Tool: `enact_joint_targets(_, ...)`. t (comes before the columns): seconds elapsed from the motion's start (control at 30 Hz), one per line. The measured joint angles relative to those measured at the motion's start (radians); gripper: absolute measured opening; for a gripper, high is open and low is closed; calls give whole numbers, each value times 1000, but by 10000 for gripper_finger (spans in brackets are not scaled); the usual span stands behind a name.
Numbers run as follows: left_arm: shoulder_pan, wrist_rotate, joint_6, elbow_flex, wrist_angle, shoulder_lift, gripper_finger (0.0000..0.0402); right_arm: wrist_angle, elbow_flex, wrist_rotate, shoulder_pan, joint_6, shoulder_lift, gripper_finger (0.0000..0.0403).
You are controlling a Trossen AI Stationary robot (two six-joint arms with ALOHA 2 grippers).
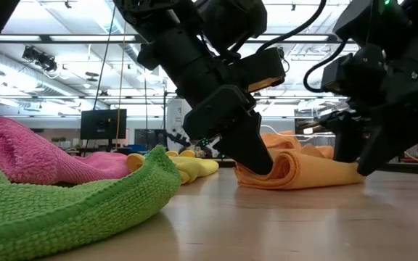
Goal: Fold microfiber towels
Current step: Fold the orange microfiber cloth
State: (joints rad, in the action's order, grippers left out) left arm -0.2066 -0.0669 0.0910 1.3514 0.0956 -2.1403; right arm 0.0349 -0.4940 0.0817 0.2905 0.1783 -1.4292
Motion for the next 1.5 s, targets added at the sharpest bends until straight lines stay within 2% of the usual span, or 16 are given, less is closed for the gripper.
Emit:
enact_joint_targets(0.23, 0, 0, 0, 0, 3, 0, 35, 25, 3, -4, 3, 8, 140, 225)
enact_joint_targets(0.37, 0, 0, 0, 0, 3, 0, 30, 21, 3, -1, 3, 8, 176, 225)
enact_joint_targets(0.6, 0, 0, 0, 0, 4, 0, 26, 42, 3, 104, -3, 43, 147, 225)
enact_joint_targets(0.9, 0, 1, -21, 0, 5, 0, 32, 124, 3, 104, -32, 98, 138, 225)
enact_joint_targets(1.17, 0, 0, -27, 0, 5, 0, 27, 80, 29, 120, -32, 36, 138, 225)
enact_joint_targets(1.3, 0, 1, -27, 0, 5, 0, 35, 42, 30, 184, -33, 39, 138, 225)
enact_joint_targets(1.5, 0, 0, -27, 0, 5, 0, 29, 4, 30, 185, -35, 98, 138, 225)
